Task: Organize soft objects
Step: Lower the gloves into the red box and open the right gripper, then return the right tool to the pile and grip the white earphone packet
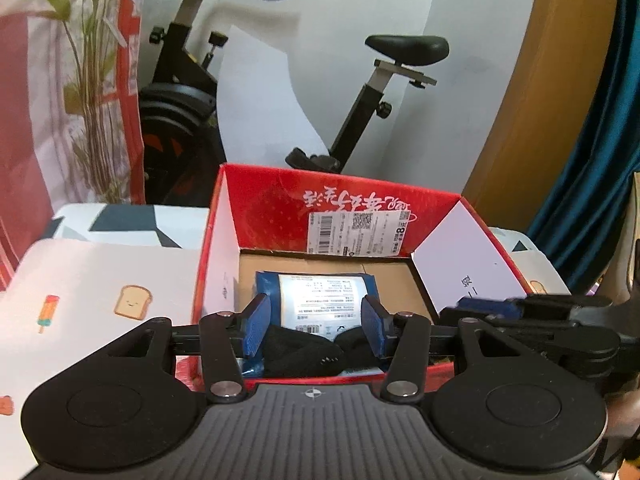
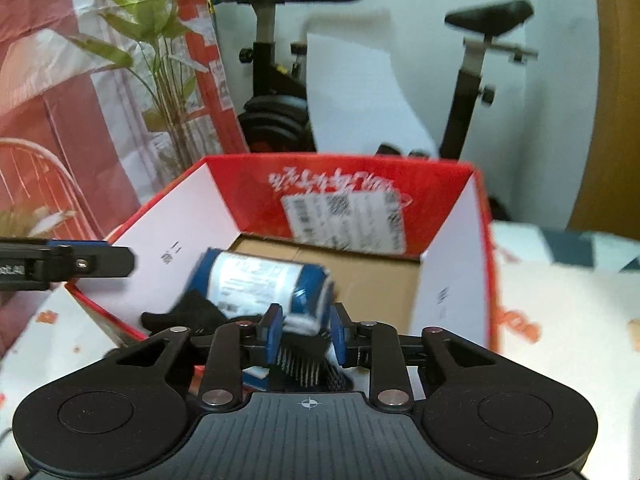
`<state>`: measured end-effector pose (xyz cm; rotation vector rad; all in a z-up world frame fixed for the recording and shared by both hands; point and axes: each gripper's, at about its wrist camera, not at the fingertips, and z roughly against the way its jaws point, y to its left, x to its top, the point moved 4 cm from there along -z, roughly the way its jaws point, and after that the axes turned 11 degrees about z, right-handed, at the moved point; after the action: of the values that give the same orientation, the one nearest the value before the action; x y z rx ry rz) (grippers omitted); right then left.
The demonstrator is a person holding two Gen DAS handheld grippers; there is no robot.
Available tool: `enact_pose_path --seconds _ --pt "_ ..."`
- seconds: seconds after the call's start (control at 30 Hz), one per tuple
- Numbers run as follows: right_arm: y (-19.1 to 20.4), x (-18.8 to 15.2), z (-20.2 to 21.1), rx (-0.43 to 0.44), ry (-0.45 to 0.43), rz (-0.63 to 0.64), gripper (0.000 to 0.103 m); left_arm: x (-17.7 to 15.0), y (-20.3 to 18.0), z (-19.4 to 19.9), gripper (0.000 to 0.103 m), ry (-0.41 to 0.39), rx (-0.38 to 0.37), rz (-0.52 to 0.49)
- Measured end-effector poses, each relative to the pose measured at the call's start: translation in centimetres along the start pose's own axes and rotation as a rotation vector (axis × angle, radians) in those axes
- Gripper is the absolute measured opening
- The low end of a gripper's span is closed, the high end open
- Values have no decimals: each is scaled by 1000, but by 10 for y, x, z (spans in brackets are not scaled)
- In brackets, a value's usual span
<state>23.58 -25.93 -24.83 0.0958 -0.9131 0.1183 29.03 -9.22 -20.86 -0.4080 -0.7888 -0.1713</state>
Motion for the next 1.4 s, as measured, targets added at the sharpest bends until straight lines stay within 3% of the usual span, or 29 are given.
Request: enact_pose_path --seconds 0.3,0.6,0.8,1.03,1.4 --pt "5 -14 46 -4 -80 18 27 -23 10 46 52 -40 -7 26" --pt "24 -32 77 15 -122 63 31 -68 28 64 51 15 4 96" --pt "40 -53 76 47 -80 73 31 -89 34 66 47 51 6 138" --pt "52 -90 67 39 4 114 31 -120 36 48 42 152 27 141" --pt "59 -137 64 10 134 263 41 -143 37 31 42 221 31 177"
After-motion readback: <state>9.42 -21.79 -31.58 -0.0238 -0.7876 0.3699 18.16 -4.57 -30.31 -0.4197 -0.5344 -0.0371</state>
